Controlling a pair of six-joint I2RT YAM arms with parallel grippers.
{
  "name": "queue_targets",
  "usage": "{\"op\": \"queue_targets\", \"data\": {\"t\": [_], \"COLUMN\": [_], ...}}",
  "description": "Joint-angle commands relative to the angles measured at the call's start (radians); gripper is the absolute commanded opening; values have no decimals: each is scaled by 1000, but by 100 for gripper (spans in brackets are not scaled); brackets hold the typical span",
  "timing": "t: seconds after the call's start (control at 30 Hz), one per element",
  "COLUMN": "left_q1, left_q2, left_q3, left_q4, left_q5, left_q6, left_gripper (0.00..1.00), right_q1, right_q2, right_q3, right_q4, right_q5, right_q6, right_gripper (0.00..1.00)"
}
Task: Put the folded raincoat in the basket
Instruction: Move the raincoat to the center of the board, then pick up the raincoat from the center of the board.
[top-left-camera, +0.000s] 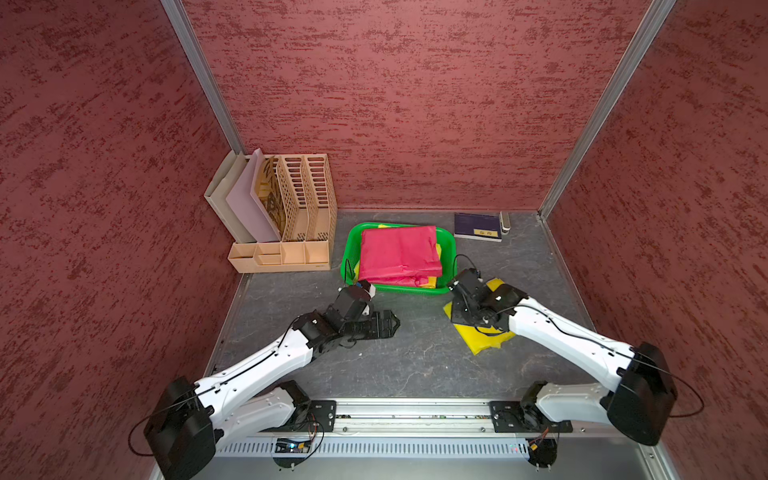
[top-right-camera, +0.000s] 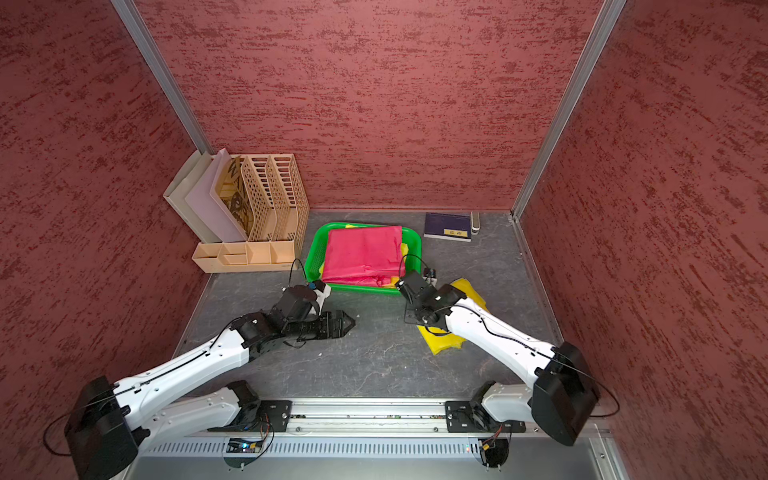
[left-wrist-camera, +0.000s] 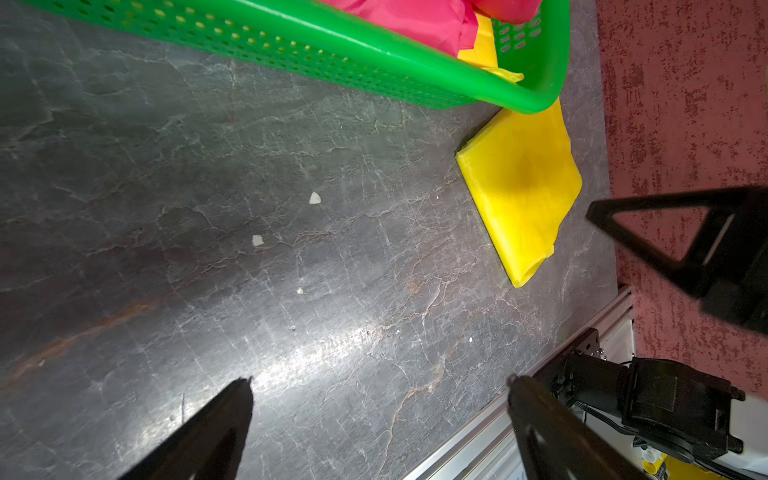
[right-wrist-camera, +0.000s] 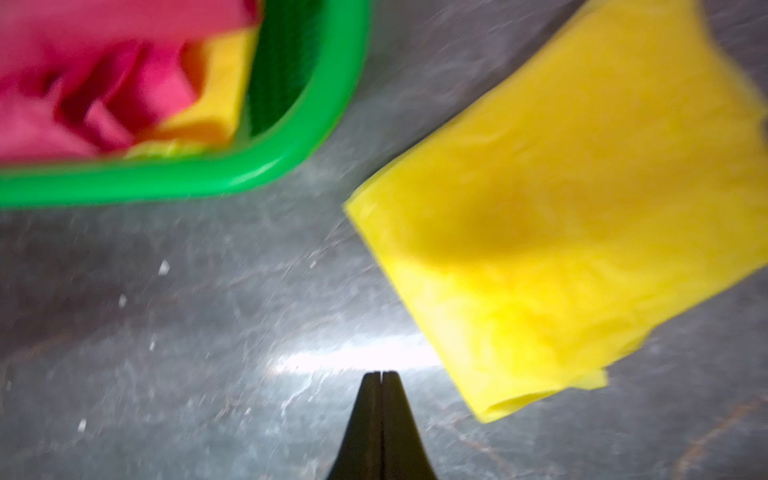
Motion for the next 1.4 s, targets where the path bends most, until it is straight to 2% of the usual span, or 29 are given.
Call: {"op": "queue_targets", "data": {"t": [0.0,0.07,0.27,0.57,0.73,0.9,1.1,1.23,1.27,1.3,1.37], "left_q1": [-3,-5,-9,-7,-6,-3,4,7,7,8,5], "left_q2": [12,25,44,50,74,96,79,22,2,-19,-51], "left_q3": [-5,2,10,28,37,50,14,-45,-67,-89,-134], "left_q4": [24,27,17,-18,-7,-37,-38,-17,-4,12,55], "left_q5": [3,5,-1,-27,-36,-66,-59,-32,-16,3,50], "left_q6": [-10,-10,-1,37,38,17,-2,-38,-53,-67,-99], "left_gripper": [100,100,100,100,100,100,100,100,100,100,100], "right_q1": [-62,-80,-174,-167,-94,42,220,264,263,263,258], "right_q2": [89,129,231,345,356,345,358,308,281,249,195], "right_q3": [14,22,0,-62,-83,-95,-25,26,41,60,104], "right_q4": [-124,-103,27,148,141,157,246,305,299,273,183], "right_q5": [105,119,51,-39,-47,-106,-209,-241,-234,-209,-150], "right_q6": [-106,-126,-205,-172,-108,29,192,221,204,179,114], "right_gripper": [0,0,0,0,0,0,0,0,5,15,44]}}
